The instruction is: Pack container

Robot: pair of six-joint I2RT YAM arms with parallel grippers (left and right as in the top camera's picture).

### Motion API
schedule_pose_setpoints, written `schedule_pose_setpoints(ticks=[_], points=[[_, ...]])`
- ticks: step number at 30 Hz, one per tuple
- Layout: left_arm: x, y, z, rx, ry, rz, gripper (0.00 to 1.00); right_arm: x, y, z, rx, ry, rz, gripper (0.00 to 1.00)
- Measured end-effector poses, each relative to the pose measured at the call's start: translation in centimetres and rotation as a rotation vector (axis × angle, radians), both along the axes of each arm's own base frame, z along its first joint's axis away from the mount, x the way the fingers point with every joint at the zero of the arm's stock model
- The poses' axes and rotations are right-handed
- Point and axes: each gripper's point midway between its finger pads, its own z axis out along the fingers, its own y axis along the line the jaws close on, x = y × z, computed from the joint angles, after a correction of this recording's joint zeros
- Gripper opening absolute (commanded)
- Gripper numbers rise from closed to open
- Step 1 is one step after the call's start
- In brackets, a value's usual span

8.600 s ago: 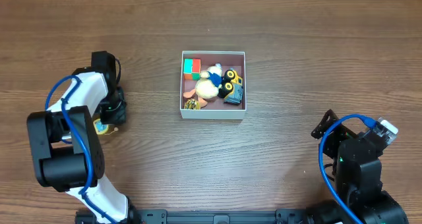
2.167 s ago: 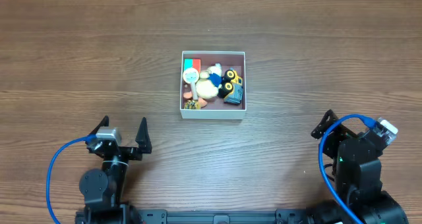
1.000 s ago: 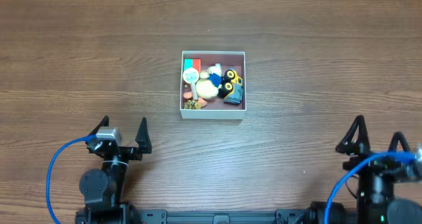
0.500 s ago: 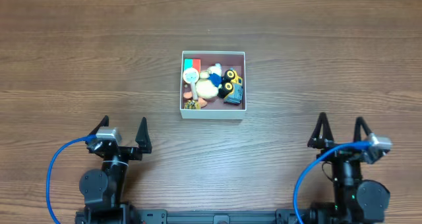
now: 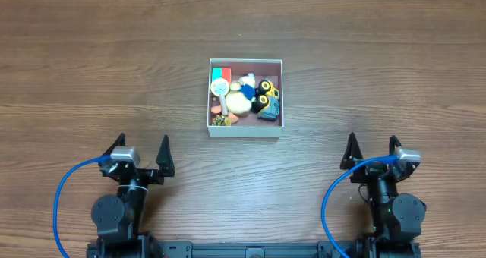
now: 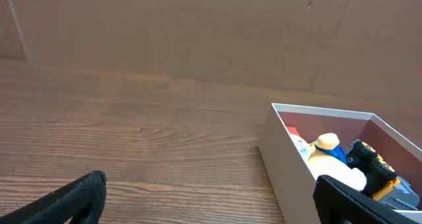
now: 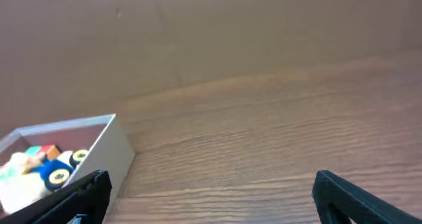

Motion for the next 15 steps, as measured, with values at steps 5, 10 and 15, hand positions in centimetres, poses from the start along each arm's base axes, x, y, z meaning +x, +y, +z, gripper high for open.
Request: schedule_pose_setpoints(ticks=[5, 10, 15], points=[[0.0, -0.01, 0.0, 0.0, 0.0, 0.0, 1.0, -0.01, 0.32, -0.01, -0.072, -0.003, 0.026, 1.0], [0.0, -0.01, 0.0, 0.0, 0.0, 0.0, 1.0, -0.02, 0.36, -0.01, -0.091, -0.004, 0.03, 1.0], [0.0, -0.01, 0.01, 0.0, 0.0, 0.0, 1.0, -0.02, 0.37, -0.02, -0.094, -0.004, 0.031, 1.0]])
